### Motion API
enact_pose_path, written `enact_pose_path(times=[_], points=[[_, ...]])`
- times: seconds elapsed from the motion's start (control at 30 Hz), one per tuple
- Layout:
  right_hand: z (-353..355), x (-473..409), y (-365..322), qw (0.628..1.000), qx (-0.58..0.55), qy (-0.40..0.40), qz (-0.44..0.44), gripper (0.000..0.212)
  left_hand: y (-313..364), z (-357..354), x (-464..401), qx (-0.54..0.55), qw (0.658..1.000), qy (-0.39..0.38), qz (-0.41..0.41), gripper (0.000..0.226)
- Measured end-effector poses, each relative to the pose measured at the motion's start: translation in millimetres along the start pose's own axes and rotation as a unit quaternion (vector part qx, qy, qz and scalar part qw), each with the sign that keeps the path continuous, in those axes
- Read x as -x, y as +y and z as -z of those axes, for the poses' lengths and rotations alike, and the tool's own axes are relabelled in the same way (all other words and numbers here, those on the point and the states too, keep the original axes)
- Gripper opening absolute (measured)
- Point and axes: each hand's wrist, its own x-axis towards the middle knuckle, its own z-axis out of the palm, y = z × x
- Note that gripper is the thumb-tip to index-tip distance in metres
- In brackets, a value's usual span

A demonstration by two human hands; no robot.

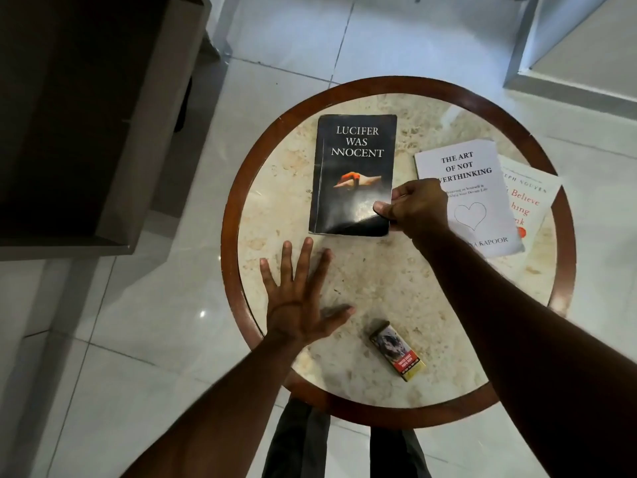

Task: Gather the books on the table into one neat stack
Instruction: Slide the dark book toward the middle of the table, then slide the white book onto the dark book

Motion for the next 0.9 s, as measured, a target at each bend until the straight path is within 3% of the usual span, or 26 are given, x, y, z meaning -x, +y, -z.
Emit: enact_pose_path(times=[0.07,0.2,0.27,0.37,0.5,0.63,0.77,0.9], points=[[0,2,-1,0.999,0.013,0.03,0.018,0.03,-8,2,-1,-0.006,1.0,0.0,0.003,0.111],[18,7,22,0.98,0.078,0.175,0.057,0.02,-20,3,12,-0.016,1.0,-0.002,0.018,0.11],[28,12,38,0.967,0.116,0.219,0.052,0.026,-28,5,16,-0.032,0.999,-0.004,0.013,0.11],[27,18,51,0.964,0.166,0.206,-0.013,0.055,-44,9,14,-0.05,0.999,0.008,0.002,0.111],[39,20,51,0.964,0.171,0.2,-0.026,0.064,-28,1,14,-0.031,0.999,0.042,-0.004,0.113],[82,6,52,0.964,0.143,0.22,-0.037,0.046,6,-10,5,-0.002,0.999,0.038,-0.002,0.116],[110,-3,50,0.972,-0.018,0.185,-0.146,0.017,12,-12,2,0.002,0.999,0.036,-0.001,0.115],[112,3,32,0.974,-0.127,0.141,-0.122,0.016,7,-10,0,-0.002,0.999,0.034,-0.009,0.116]])
